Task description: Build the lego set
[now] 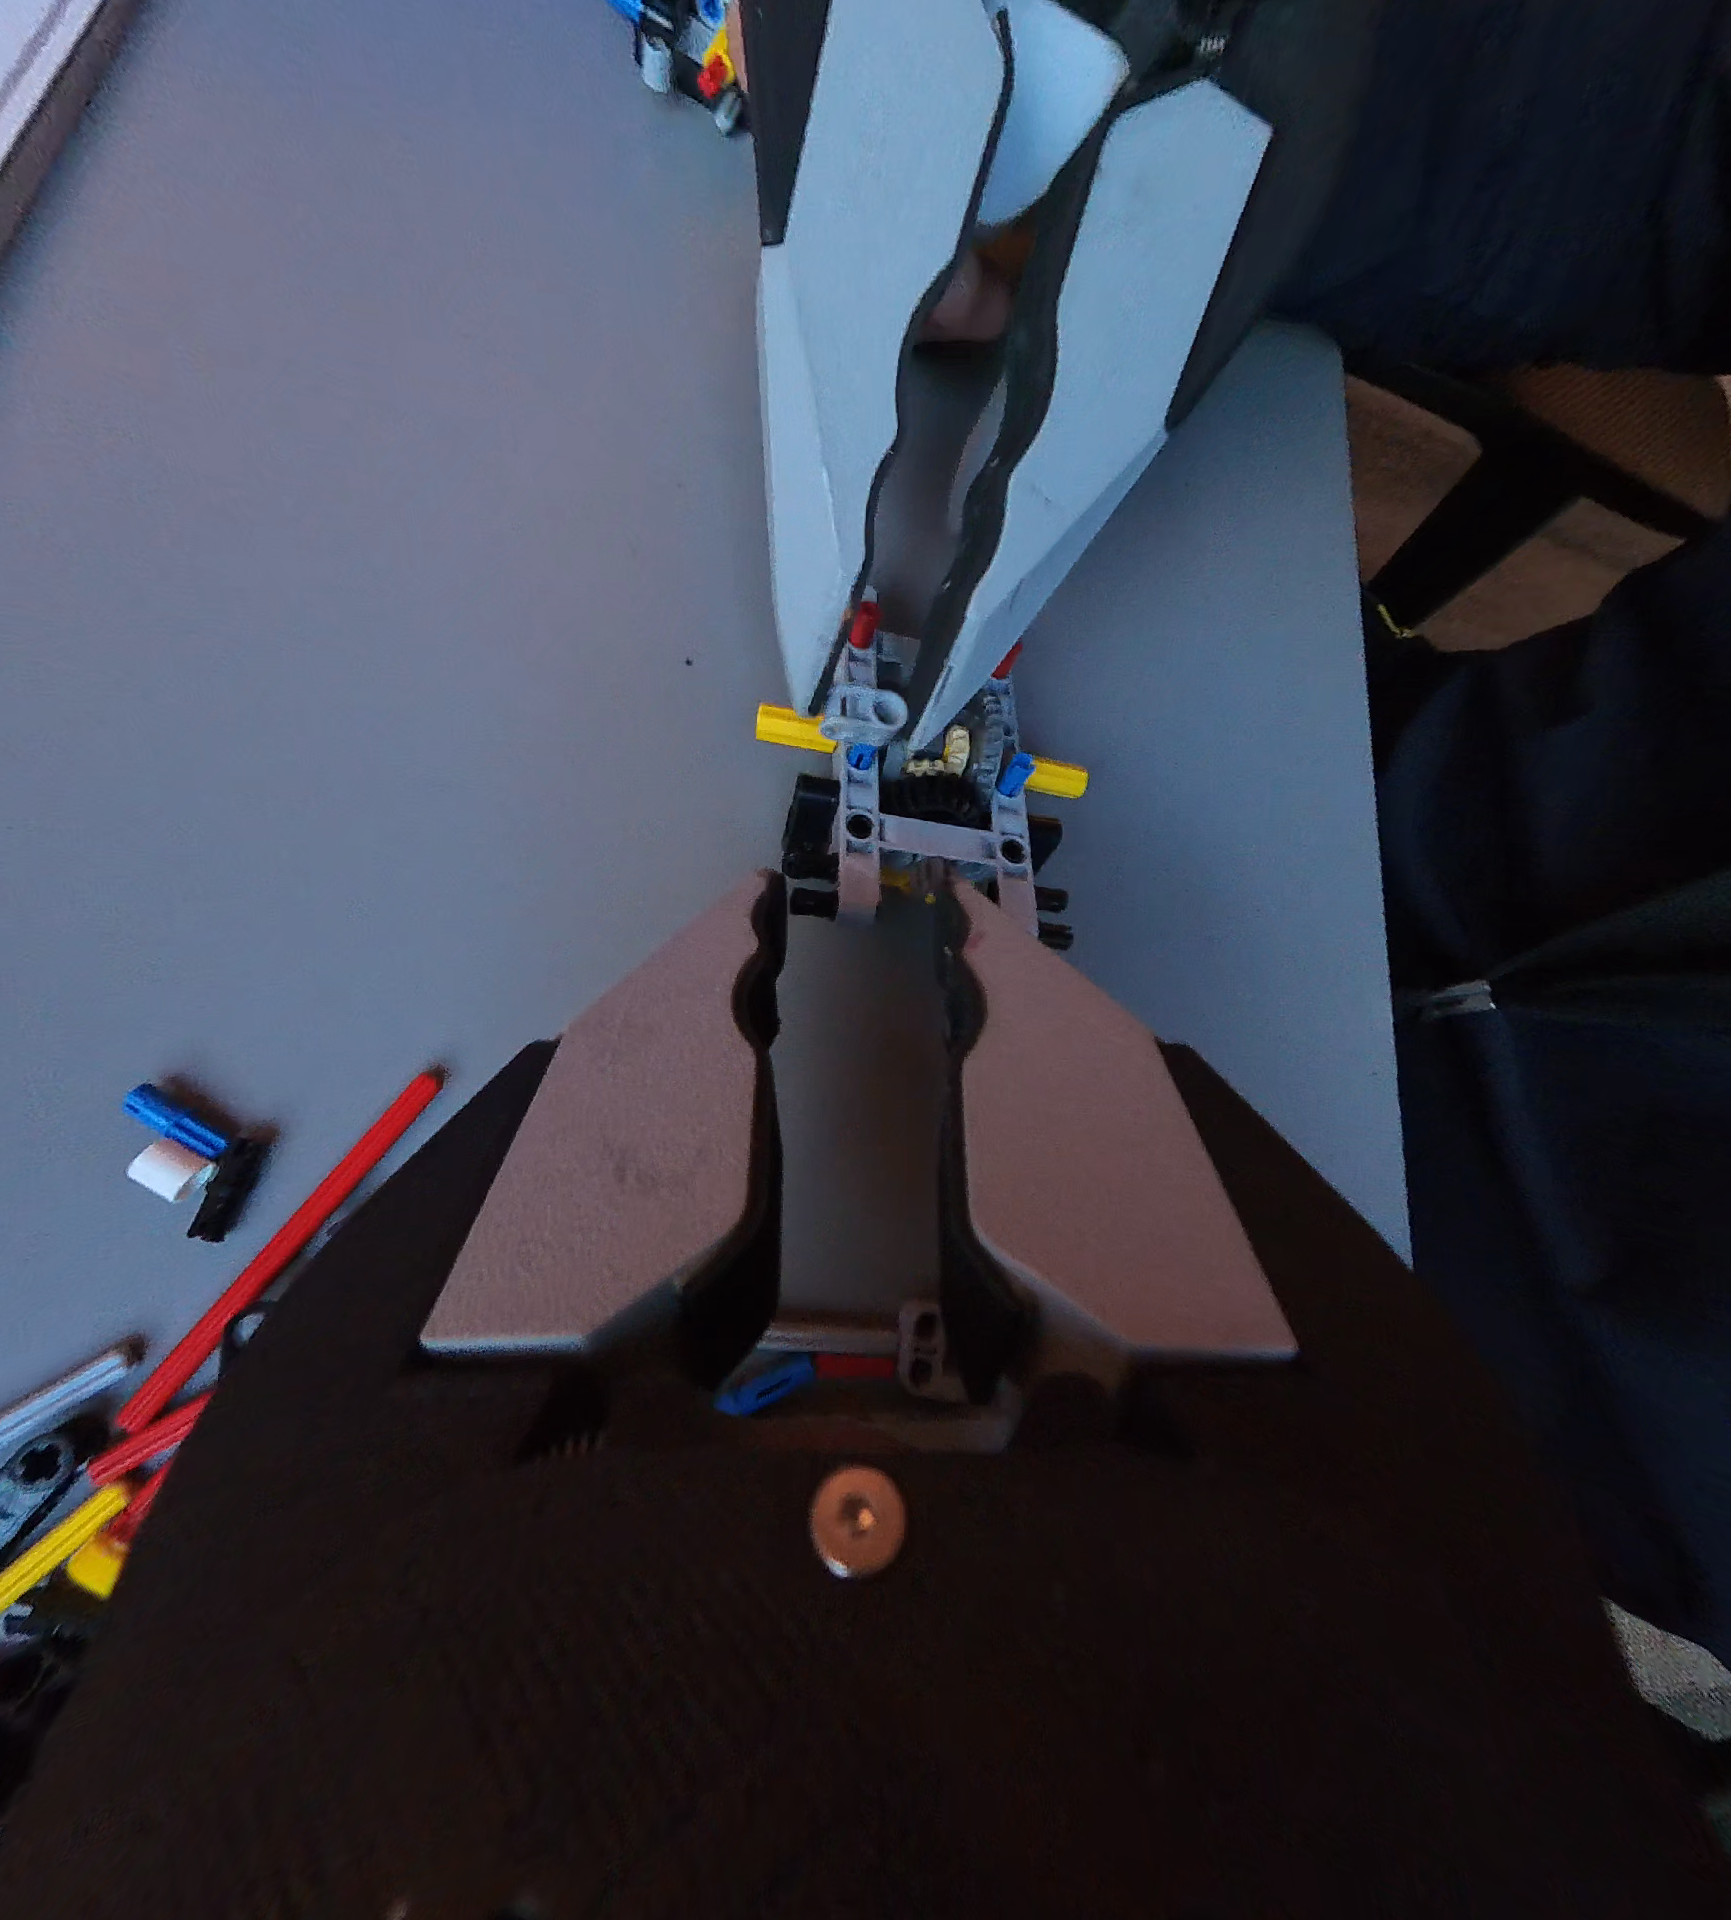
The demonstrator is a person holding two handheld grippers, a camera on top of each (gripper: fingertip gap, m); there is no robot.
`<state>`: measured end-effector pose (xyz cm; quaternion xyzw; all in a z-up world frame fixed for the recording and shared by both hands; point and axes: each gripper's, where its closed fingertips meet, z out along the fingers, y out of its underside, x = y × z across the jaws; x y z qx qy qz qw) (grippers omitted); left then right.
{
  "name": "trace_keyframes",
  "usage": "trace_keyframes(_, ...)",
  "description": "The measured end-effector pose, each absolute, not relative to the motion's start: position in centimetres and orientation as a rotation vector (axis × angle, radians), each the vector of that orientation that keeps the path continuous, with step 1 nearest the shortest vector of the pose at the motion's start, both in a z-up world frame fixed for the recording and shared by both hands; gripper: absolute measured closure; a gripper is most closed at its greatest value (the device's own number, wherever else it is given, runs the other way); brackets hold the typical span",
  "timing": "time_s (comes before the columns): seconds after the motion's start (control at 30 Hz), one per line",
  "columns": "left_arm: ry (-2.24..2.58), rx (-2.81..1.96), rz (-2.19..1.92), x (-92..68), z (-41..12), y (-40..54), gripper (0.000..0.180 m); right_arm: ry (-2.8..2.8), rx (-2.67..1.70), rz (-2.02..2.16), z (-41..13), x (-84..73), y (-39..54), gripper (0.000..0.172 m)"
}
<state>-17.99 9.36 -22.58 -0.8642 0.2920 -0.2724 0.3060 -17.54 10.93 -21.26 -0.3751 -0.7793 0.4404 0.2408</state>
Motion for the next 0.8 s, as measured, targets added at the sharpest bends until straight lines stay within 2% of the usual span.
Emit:
trace_keyframes(0.2, 0.791, -2.276, -0.693, -17.85, -22.56, 9.56, 0.156, -2.135, -1.026, 1.190, -21.47, -17.21, 10.96, 0.159)
trace_keyframes(0.27, 0.793, -2.285, -0.661, -18.13, -22.78, 9.68, 0.165, -2.131, -1.033, 1.194, -21.46, -17.15, 11.09, 0.159)
trace_keyframes(0.4, 0.749, -2.297, -0.696, -18.34, -22.83, 9.72, 0.153, -2.123, -1.042, 1.212, -21.33, -17.08, 11.34, 0.159)
trace_keyframes(0.57, 0.744, -2.309, -0.816, -17.89, -23.07, 9.02, 0.160, -2.148, -1.044, 1.211, -21.61, -16.95, 11.28, 0.159)
trace_keyframes(0.8, 0.767, -2.311, -0.773, -17.67, -23.43, 9.36, 0.167, -2.145, -1.041, 1.227, -21.46, -17.12, 11.23, 0.159)
